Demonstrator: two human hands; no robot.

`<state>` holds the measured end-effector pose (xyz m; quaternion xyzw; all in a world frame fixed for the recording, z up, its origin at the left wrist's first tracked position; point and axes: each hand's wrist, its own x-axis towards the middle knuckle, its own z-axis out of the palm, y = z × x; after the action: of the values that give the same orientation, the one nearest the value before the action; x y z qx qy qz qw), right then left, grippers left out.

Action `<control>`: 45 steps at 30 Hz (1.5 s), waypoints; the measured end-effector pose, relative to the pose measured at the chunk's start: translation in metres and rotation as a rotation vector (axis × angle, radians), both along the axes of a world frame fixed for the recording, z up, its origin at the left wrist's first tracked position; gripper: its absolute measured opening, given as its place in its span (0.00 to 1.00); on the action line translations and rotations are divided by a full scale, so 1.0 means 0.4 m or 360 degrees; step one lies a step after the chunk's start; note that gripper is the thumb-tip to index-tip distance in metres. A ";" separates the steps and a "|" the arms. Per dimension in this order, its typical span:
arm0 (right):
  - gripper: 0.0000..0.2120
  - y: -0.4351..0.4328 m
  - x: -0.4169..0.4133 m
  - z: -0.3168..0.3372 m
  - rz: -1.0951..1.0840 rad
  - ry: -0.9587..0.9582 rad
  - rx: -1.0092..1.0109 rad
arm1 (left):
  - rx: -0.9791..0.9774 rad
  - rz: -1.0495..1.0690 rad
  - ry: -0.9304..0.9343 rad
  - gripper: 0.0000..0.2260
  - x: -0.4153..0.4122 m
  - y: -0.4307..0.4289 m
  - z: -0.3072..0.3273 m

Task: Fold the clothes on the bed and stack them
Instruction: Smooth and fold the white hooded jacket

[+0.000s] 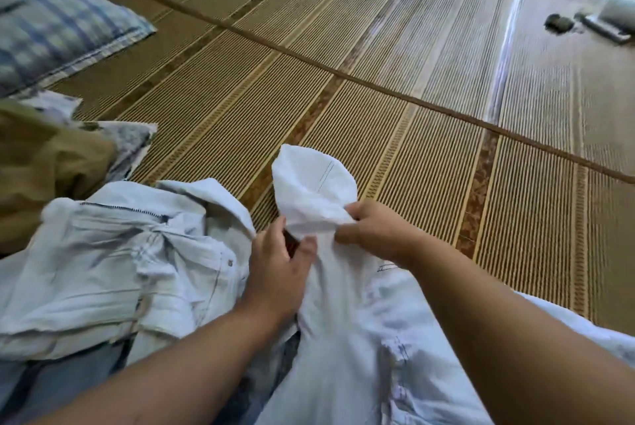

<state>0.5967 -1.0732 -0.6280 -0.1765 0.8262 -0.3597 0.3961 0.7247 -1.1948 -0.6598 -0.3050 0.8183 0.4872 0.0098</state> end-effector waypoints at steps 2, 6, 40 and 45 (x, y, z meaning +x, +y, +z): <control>0.10 0.076 0.002 0.027 -0.0339 -0.0452 -0.0353 | 0.0315 0.0258 -0.0067 0.35 -0.024 0.024 0.006; 0.14 0.199 0.024 0.041 -0.0605 -0.0724 -0.0570 | 0.0931 0.0596 -0.0225 0.29 -0.121 0.048 -0.016; 0.34 0.261 0.025 0.388 -0.0529 0.0073 -0.0480 | 0.0119 -0.0933 0.0610 0.14 -0.144 0.040 0.376; 0.17 0.116 0.012 0.558 0.0648 0.0916 0.0362 | 0.0966 -0.1102 0.0147 0.10 -0.140 -0.067 0.537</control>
<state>0.6013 -1.0267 -0.4049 -0.3859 0.8864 -0.1150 0.2282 0.6688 -1.2218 -0.4451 0.0250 0.6919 0.6859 0.2243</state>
